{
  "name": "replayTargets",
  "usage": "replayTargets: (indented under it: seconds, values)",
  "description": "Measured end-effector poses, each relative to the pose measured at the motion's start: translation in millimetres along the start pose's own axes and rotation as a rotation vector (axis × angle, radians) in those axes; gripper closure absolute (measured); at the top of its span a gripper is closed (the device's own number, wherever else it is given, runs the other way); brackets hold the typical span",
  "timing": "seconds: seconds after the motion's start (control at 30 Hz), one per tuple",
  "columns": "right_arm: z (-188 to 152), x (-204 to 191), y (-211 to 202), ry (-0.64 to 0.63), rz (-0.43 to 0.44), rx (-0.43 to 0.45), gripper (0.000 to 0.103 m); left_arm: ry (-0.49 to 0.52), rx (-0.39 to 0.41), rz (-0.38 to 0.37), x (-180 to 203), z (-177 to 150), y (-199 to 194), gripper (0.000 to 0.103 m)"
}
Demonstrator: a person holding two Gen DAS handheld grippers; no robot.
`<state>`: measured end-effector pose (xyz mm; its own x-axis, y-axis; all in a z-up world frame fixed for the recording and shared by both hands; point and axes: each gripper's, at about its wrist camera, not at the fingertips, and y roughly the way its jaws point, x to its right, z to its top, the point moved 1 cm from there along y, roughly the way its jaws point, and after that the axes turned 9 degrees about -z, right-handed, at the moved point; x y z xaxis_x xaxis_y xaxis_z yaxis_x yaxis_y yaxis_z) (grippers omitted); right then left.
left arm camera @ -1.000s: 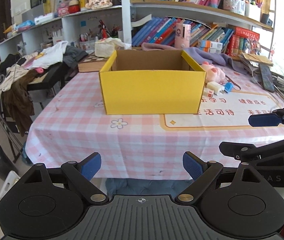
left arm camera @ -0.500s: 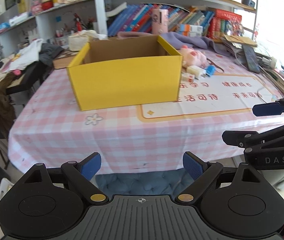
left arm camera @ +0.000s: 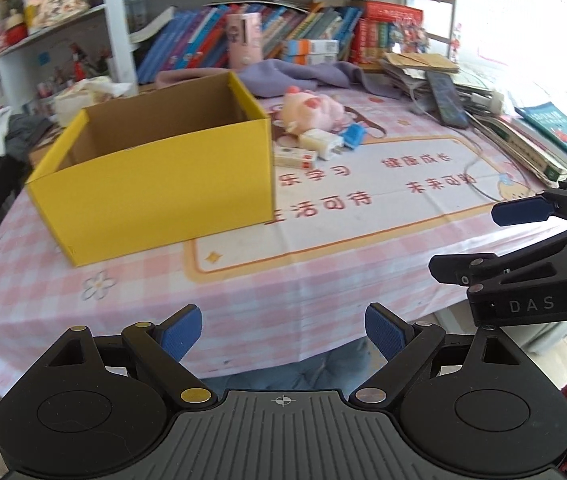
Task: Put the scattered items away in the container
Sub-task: 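Move the left tool toward the white block while the right tool approaches the blue cloth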
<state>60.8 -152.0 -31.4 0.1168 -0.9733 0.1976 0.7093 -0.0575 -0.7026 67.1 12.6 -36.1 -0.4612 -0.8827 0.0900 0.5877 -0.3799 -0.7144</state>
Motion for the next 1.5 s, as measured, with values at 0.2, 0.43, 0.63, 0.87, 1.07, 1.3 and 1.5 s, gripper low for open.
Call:
replayTargets:
  seconds: [0.2,0.43,0.63,0.87,1.07,1.3,1.5]
  values:
    - [0,21,12,0.044,-0.046,-0.025,0.026,0.037,-0.013,-0.052,12,12,20,0.012]
    - [7,44,29,0.085,-0.068,-0.03,0.031,0.115,-0.011,-0.101,30,28,41,0.013]
    - [20,63,50,0.094,-0.074,-0.024,0.037,0.138,0.021,-0.12,39,49,62,0.013]
    - [46,92,77,0.08,-0.057,-0.005,0.041,0.115,0.051,-0.097,46,82,94,0.013]
    - [69,118,107,0.047,-0.017,-0.011,0.041,0.1,0.04,-0.074,59,106,122,0.013]
    - [96,138,146,0.019,0.07,-0.011,0.043,0.119,0.035,0.021,67,131,147,0.013]
    - [128,151,190,0.049,0.146,-0.025,0.043,0.17,0.016,0.117,69,158,175,0.013]
